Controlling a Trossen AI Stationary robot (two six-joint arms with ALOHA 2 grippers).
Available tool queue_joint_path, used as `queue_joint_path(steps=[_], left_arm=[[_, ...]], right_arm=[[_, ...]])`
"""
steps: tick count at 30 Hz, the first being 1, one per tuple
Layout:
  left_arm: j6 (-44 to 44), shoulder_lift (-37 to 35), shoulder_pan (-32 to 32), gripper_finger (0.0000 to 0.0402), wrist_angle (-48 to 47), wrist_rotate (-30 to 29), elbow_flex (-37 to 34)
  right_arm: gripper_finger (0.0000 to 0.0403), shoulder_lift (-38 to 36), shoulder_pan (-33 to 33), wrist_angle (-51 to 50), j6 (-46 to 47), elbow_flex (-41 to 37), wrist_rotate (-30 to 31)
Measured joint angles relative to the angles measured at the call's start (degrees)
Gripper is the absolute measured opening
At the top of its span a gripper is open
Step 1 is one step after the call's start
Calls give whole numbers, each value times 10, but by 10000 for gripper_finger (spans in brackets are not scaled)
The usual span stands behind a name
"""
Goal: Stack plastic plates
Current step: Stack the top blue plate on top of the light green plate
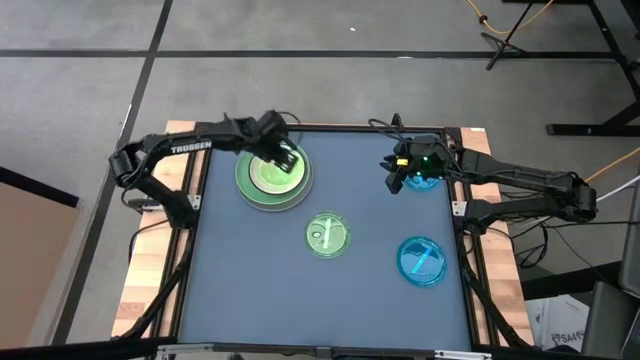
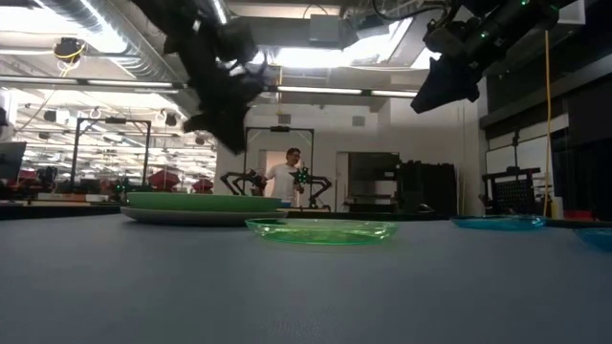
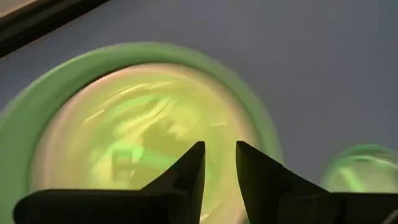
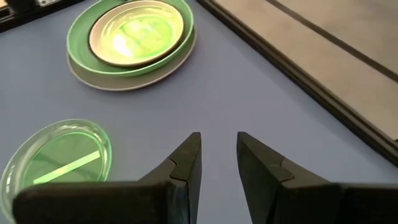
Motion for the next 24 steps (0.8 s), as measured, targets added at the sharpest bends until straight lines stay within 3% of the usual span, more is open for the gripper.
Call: queue_joint_path(steps=[8, 15, 24], left_arm=[[-1, 0, -130, 83, 149, 0, 0], [-1, 0, -205, 83, 193, -2, 0], [-1, 0, -262, 83, 197, -65, 0]], right_arm=[[92, 0, -36, 0, 0, 0, 49], [92, 0, -142, -5, -44, 0, -26], [92, 0, -281, -40, -137, 0, -97]])
